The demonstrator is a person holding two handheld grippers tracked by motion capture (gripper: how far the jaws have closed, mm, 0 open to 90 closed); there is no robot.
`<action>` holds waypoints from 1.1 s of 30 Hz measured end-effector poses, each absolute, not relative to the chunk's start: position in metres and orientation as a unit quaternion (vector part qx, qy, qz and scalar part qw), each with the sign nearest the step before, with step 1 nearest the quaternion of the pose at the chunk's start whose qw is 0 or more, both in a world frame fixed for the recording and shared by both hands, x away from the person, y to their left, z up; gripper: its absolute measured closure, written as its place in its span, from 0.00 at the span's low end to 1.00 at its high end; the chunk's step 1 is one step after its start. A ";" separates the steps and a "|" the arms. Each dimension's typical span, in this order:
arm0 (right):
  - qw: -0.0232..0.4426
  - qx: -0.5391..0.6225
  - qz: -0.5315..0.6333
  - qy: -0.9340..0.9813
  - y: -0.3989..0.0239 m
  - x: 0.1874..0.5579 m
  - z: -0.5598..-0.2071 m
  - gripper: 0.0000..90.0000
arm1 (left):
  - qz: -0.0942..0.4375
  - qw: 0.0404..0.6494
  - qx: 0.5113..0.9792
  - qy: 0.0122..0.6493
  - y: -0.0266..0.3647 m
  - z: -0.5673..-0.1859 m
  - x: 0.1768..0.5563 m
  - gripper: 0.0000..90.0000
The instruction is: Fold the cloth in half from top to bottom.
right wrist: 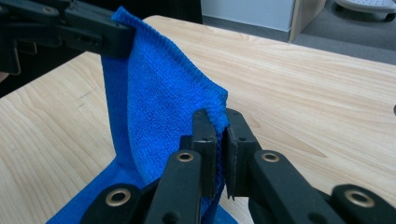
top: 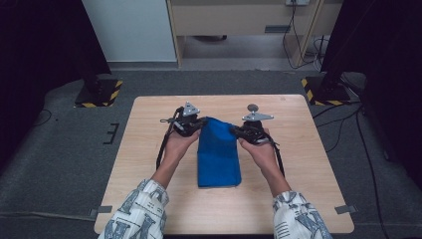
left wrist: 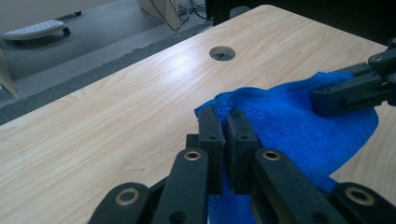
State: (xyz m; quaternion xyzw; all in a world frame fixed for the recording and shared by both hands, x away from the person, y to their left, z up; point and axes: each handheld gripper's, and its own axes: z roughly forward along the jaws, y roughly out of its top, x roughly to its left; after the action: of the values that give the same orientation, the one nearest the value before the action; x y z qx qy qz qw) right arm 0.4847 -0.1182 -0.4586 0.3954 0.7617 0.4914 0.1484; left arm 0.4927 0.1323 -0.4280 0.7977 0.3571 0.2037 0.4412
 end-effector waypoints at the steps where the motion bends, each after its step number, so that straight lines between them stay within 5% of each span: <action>1: 0.148 0.395 0.493 0.761 -0.119 0.484 -0.458 0.94 | 0.202 0.441 0.798 0.358 0.133 -0.429 0.492 0.96; 33: 0.127 0.364 0.482 0.786 -0.121 0.447 -0.479 0.94 | 0.167 0.458 0.797 0.358 0.139 -0.447 0.447 0.95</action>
State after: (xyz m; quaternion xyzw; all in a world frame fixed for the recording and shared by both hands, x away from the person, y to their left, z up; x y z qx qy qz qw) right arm 0.4470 -0.1214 -0.4788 0.3645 0.7864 0.4822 0.1270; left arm 0.4468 0.1394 -0.4473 0.7966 0.3577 0.1671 0.4578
